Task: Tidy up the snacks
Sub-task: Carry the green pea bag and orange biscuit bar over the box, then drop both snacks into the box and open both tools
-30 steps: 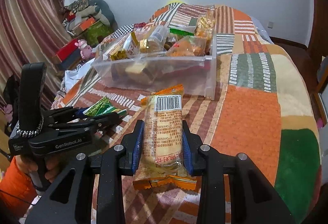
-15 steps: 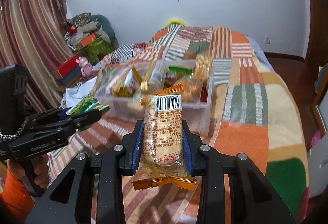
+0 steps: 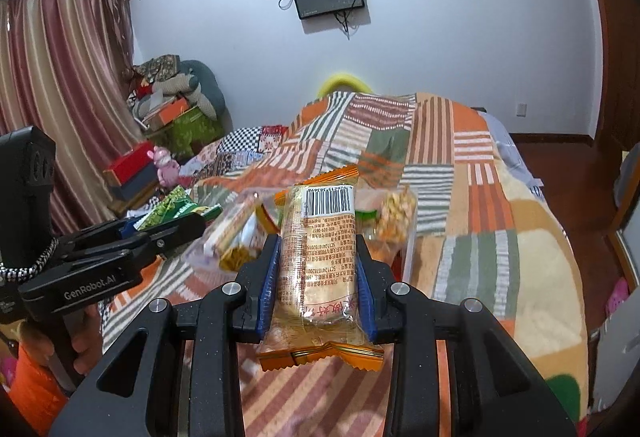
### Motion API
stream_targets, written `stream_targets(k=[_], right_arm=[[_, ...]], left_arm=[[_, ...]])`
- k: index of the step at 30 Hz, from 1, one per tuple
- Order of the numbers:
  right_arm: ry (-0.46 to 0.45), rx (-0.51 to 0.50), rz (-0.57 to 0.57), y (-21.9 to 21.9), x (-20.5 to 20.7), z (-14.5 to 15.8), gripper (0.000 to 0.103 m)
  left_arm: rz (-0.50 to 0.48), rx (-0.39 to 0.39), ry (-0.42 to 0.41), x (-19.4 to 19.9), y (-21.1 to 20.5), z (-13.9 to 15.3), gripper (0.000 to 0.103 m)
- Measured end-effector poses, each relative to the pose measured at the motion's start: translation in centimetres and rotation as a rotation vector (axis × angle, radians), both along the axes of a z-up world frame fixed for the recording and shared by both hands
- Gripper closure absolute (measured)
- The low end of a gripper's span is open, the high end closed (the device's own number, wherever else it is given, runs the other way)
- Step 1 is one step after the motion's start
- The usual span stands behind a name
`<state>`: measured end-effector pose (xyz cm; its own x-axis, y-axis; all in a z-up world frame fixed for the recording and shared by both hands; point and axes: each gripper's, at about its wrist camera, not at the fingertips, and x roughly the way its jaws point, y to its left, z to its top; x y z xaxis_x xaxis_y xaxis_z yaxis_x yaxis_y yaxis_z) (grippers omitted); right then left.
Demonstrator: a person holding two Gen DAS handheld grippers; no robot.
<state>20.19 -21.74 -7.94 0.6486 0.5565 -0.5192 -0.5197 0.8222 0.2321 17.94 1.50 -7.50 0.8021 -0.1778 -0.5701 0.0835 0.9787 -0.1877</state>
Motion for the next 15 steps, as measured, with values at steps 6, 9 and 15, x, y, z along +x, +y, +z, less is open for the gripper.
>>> stream_targets(k=[6,9,15], right_arm=[[0.005,0.007,-0.009,0.7,2.0,-0.3,0.072],[0.021,0.006,-0.012,1.2,3.0,-0.8,0.072],[0.057,0.005,-0.015,2.2,4.7,-1.9,0.072]], left_arm=[[0.018,-0.021,0.018,2.6,0.3,-0.7,0.058],[0.023,-0.033,0.035,4.0,0.3,-1.3,0.058],[0.032,-0.028,0.069,6.2,0.0,-2.8,0.058]])
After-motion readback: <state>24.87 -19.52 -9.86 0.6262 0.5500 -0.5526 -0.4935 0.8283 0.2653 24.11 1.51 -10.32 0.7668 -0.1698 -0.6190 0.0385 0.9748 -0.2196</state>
